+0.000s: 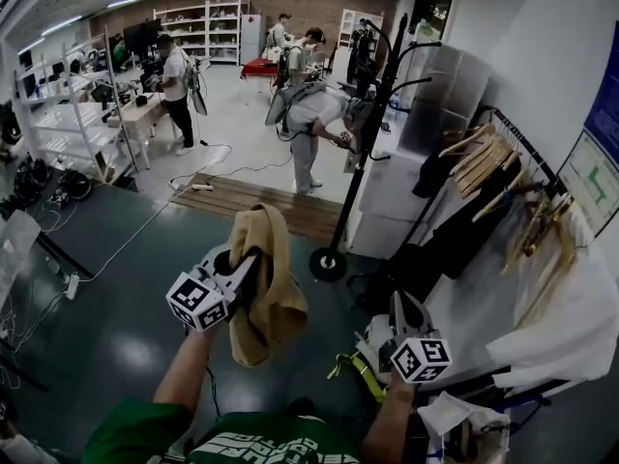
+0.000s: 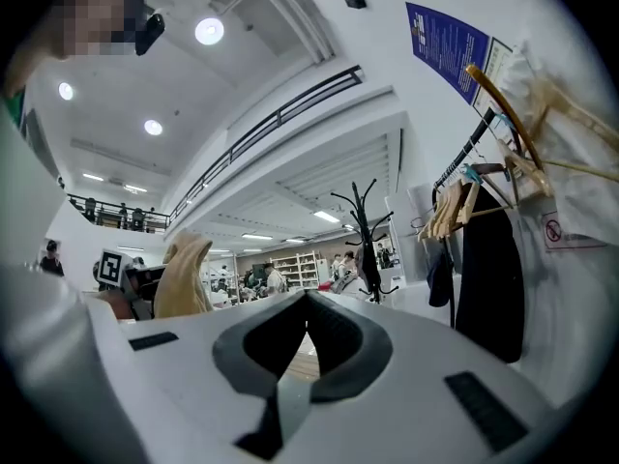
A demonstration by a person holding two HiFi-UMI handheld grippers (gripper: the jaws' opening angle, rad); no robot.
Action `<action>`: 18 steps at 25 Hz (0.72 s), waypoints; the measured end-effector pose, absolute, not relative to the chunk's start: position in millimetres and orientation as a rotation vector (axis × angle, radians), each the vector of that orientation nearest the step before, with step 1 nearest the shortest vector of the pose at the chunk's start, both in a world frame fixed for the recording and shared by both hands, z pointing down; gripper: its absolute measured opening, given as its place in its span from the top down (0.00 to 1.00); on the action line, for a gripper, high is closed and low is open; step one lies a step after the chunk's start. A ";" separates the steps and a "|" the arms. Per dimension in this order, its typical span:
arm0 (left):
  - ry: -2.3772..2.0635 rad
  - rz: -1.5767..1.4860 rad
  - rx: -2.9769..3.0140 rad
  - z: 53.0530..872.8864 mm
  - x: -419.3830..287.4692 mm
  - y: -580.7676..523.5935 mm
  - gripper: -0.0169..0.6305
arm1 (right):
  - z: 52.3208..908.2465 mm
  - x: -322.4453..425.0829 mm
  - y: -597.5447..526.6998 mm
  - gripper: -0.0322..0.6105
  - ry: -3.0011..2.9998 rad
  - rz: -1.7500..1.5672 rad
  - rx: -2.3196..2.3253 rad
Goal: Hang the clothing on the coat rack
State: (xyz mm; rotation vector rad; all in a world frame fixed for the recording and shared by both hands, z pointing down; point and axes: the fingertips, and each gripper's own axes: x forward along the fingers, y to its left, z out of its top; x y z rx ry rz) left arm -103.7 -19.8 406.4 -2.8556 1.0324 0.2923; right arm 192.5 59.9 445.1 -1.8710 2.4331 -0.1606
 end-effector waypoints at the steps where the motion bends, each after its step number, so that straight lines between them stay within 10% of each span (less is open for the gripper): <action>1: 1.035 0.299 -2.850 402.6 -97.9 -30.5 0.91 | 442.8 197.4 50.4 0.94 2.435 -0.153 -1.865; 18: 0.931 0.309 -2.867 371.2 -21.5 -153.4 0.91 | 436.9 229.3 -62.1 0.94 2.417 -0.157 -1.900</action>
